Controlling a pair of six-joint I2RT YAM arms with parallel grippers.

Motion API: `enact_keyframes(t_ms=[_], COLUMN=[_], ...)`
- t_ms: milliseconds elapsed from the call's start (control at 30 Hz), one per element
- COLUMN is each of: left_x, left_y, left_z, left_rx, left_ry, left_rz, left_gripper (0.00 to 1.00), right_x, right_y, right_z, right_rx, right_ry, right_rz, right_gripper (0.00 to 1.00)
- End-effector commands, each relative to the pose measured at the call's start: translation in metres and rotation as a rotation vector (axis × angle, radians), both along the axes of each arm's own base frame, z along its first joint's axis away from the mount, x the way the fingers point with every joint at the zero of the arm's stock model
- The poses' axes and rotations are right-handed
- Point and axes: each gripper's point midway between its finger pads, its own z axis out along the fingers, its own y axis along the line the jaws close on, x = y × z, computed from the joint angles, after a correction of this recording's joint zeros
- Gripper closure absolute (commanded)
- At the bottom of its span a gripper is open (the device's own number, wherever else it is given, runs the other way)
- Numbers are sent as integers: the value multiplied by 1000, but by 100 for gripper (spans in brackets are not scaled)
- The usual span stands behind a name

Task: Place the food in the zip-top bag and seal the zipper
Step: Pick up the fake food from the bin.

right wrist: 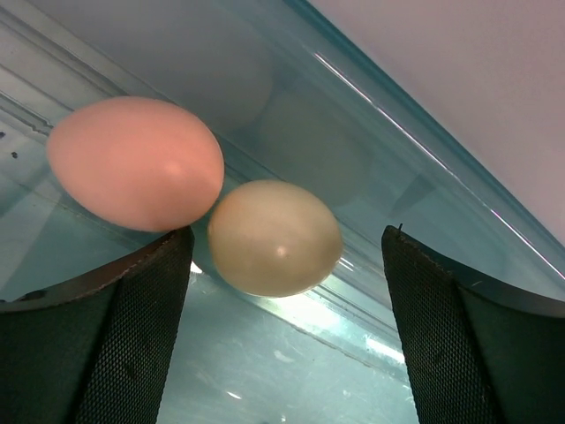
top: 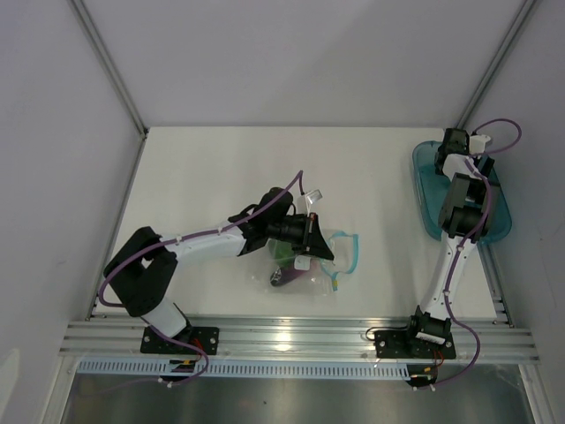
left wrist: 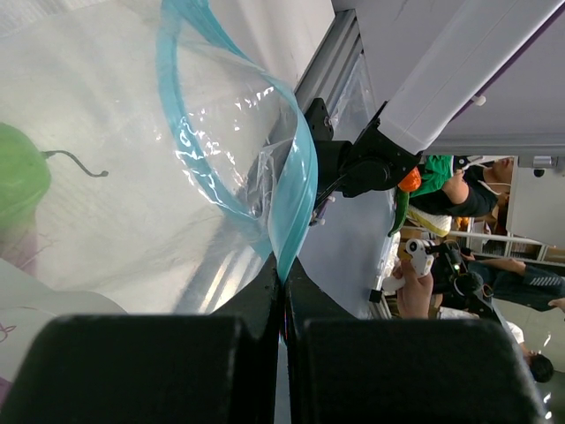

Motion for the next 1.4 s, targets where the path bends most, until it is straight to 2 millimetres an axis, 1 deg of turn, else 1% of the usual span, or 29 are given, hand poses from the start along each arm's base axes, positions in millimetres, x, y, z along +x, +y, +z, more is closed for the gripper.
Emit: enact_keyframes(t_ms=[0,133,267,333,500,533,600,667,733,800,833,900,933,967,1000,1033,1067,1100,1133,1167,1267,1300,1333,1367], left_x=[5,5,5,4,5,5,3,3,4,4,3,2,3,3,2,1,1,1,0,-1,-3,-4,-4,-4], left_y=[-6,-7,-7,-7,-7,-8,-6,-5,-4,-5,-5,-6,-6,-5,-4,-3,-2,-1,0,1,3,4,3,3], left_z=[16,17,15,14,17,18,18,19,18,19,20,20,22,22,23,25,28,27,32,33,37,37,39,40], left_rx=[-43,-45,-44,-42,-49,-52,-51,-48,-43,-45,-48,-56,-59,-59,-61,-65,-67,-64,-73,-75,-85,-85,-86,-88], left_ry=[-28,-30,-25,-22,-25,-26,-29,-32,-32,-32,-26,-27,-28,-28,-29,-34,-39,-39,-47,-49,-55,-53,-50,-48], left_rz=[-24,-25,-29,-29,-25,-27,-28,-25,-22,-21,-21,-24,-23,-19,-18,-16,-12,-8,-6,-6,-3,-4,-6,-6], left_gripper=[100,99,99,100,99,99,99,99,99,99,99,100,100,99,99,99,100,99,99,99,99,99,99,99], right_x=[4,5,5,3,-2,-2,-2,-1,-1,-3,-4,-6,-9,-10,-15,-18,-19,-24,-26,-28,-35,-35,-41,-44], right_y=[-8,-8,-8,-7,-2,0,0,0,0,1,2,5,6,7,10,12,14,19,22,25,43,56,65,74], right_z=[1,-1,-4,-6,-12,-14,-16,-15,-11,-9,-6,-5,-3,8,9,13,31,29,35,53,70,92,95,102], right_rx=[-13,-8,-3,2,14,16,17,13,10,8,7,3,2,-5,-6,-2,-3,13,17,10,7,0,7,14], right_ry=[4,6,9,14,8,10,14,11,7,5,3,5,6,-13,-9,-30,-70,-67,-80,-108,-109,-147,-143,-156], right_rz=[-8,-1,-3,-6,-9,-7,-3,-4,-4,-10,-12,-18,-27,-33,-40,-51,-54,-48,-49,-47,-26,-8,9,24], right_gripper=[12,16,23,24,37,43,46,49,55,57,63,69,78,83,90,100,100,100,100,100,100,100,100,100])
